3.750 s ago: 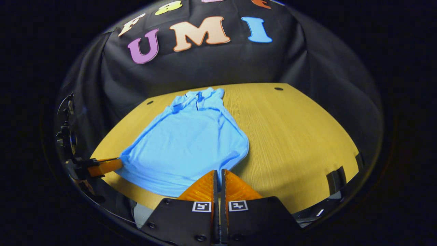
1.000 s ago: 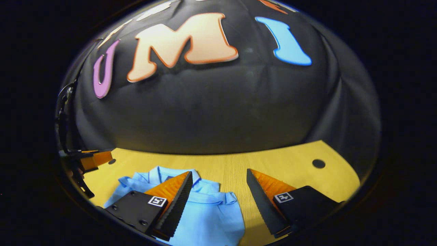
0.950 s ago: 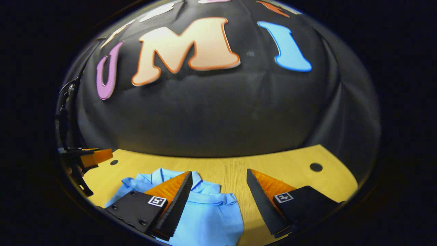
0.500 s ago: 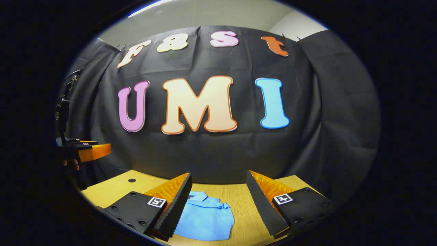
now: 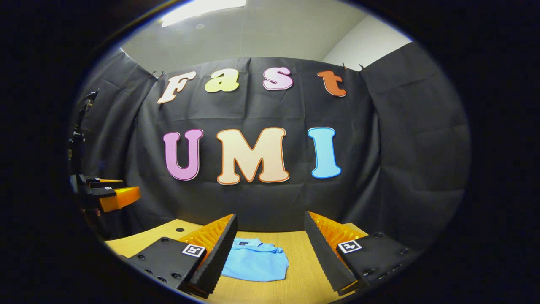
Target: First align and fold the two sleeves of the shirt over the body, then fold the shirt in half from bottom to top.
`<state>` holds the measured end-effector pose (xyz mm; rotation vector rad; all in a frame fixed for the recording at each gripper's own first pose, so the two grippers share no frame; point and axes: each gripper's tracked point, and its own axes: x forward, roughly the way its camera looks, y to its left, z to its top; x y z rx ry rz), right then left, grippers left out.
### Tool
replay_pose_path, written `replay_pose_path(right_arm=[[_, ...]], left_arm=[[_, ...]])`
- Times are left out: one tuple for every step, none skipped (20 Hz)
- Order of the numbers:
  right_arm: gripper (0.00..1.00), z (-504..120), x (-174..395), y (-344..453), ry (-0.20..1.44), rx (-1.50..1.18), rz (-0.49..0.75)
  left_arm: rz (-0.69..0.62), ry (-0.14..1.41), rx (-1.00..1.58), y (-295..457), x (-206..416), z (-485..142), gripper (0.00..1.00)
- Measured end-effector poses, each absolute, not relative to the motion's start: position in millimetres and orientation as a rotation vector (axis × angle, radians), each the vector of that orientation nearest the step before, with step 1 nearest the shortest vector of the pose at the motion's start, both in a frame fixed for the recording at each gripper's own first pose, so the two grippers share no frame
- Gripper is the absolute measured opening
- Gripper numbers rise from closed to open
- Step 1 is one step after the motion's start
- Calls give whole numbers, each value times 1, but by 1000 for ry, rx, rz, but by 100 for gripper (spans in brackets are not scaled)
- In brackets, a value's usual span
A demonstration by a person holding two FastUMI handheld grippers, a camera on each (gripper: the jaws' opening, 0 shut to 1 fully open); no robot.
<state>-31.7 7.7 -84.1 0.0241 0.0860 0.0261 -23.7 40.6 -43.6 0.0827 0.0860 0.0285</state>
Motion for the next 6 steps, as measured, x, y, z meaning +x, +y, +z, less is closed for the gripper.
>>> replay_pose_path(right_arm=[[98,-81,-42,11,81,18,29],[98,-79,-50,15,79,14,37],[98,-79,-57,17,80,10,42],[98,-78,-62,19,81,8,45],[98,-76,-67,20,81,10,46],[98,-74,-70,21,81,14,48]], left_arm=[[26,83,78,39,-33,-41,93],[19,81,72,38,-40,-40,93],[19,76,66,37,-48,-38,93],[18,73,61,38,-54,-37,93],[19,72,59,38,-58,-35,93],[19,70,58,39,-61,-34,92]])
